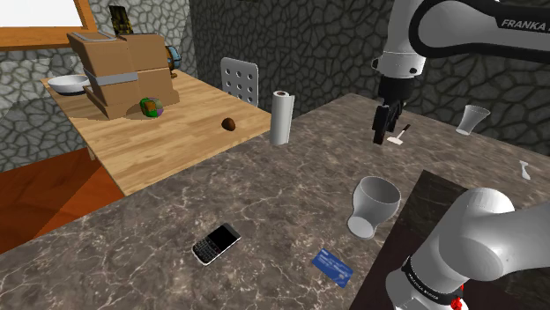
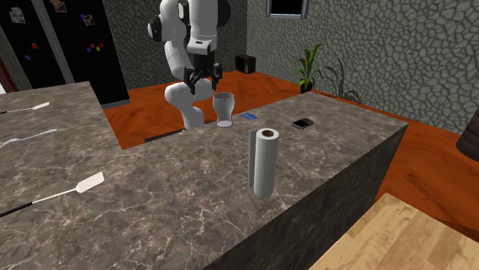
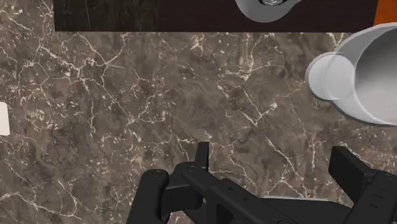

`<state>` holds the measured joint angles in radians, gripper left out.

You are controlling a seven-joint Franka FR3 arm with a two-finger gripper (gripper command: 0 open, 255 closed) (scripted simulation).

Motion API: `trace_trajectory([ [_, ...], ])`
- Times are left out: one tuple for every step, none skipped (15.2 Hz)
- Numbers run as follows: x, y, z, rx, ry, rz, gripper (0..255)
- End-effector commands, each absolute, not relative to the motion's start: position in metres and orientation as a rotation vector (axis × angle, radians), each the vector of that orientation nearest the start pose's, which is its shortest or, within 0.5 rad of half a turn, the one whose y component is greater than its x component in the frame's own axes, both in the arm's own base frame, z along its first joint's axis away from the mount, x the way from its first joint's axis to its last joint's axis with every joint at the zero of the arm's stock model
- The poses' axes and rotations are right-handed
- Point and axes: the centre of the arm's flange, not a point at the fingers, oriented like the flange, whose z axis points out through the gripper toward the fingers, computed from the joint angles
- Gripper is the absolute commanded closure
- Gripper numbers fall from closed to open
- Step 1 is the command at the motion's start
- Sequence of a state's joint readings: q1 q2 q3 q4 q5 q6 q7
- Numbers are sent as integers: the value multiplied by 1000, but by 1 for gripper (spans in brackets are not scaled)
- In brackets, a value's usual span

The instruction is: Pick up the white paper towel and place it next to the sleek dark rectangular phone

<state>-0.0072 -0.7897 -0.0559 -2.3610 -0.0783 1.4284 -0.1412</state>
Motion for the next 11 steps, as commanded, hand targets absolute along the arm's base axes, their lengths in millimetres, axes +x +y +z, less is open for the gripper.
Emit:
trace_trajectory([
  [289, -32, 578, -3155, -145, 232, 0],
  [301, -32, 577, -3155, -148, 225, 0],
  [314, -32, 577, -3155, -151, 219, 0],
  [326, -32, 576, -3155, -154, 212, 0],
  [339, -32, 576, -3155, -157, 206, 0],
  [351, -32, 576, -3155, -160, 199, 0],
  [364, -32, 576, -3154, -163, 192, 0],
  [376, -32, 576, -3154, -166, 186, 0],
  [389, -32, 575, -3154, -169, 179, 0],
  [402, -32, 575, -3154, -171, 173, 0],
  [414, -32, 575, -3154, -174, 166, 0],
])
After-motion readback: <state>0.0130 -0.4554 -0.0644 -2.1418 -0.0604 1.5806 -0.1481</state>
